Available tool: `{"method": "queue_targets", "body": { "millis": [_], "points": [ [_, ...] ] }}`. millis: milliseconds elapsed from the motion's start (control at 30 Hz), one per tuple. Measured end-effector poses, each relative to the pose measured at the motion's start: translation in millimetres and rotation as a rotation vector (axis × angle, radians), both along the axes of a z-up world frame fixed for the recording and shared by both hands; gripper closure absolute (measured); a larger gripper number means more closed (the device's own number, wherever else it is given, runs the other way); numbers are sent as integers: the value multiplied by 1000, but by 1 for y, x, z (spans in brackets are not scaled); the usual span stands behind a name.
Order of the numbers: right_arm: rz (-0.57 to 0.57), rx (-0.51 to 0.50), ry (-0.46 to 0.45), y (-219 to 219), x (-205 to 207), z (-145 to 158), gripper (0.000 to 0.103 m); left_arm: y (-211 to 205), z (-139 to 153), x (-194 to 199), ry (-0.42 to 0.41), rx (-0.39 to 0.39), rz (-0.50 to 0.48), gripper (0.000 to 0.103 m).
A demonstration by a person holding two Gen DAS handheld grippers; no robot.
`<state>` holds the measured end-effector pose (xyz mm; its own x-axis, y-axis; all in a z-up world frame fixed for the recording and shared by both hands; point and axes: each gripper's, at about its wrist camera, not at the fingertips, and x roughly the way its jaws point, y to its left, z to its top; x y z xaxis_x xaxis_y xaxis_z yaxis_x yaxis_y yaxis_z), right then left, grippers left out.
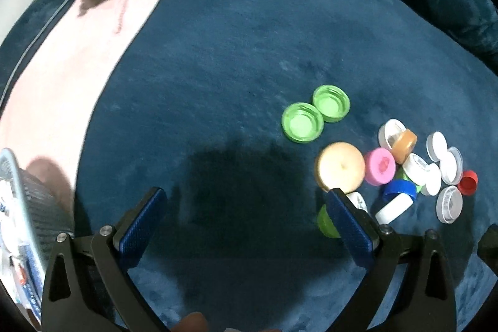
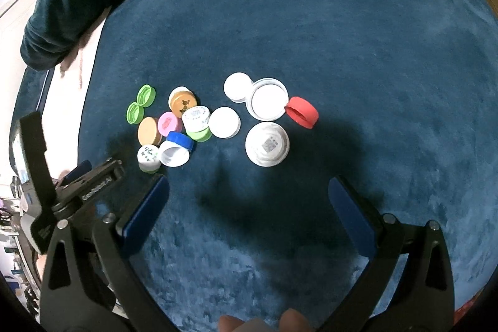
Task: Organize objects
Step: 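Lower both open grippers over the cap pile, then grasp a green cap with the left gripper while the right gripper grasps a blue cap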
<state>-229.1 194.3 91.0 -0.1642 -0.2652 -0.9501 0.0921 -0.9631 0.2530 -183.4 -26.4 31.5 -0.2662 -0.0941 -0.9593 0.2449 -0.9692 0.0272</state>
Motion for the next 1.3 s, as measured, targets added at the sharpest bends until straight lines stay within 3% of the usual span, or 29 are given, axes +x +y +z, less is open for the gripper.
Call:
{"method": "queue_targets", "body": {
  "millis": [500,600,667,767,1300],
  "points": [
    [-22,-7,4,-5,-4,2,0,34,-14,-2,-23,20,-137,2],
    [-19,-11,8,-7,-4,5,0,32,-12,0,-9,69,-131,24],
    [-15,-13,10,-9,-3,5,0,29,-8,0,-3,85,-124,61],
    [-8,-10,7,-14,-2,4,0,26,-5,3,-5,105,-134,74],
    [92,9,-50,-84,-8,-23,0,-24,-1,23,-26,144,-28,74]
  ]
}}
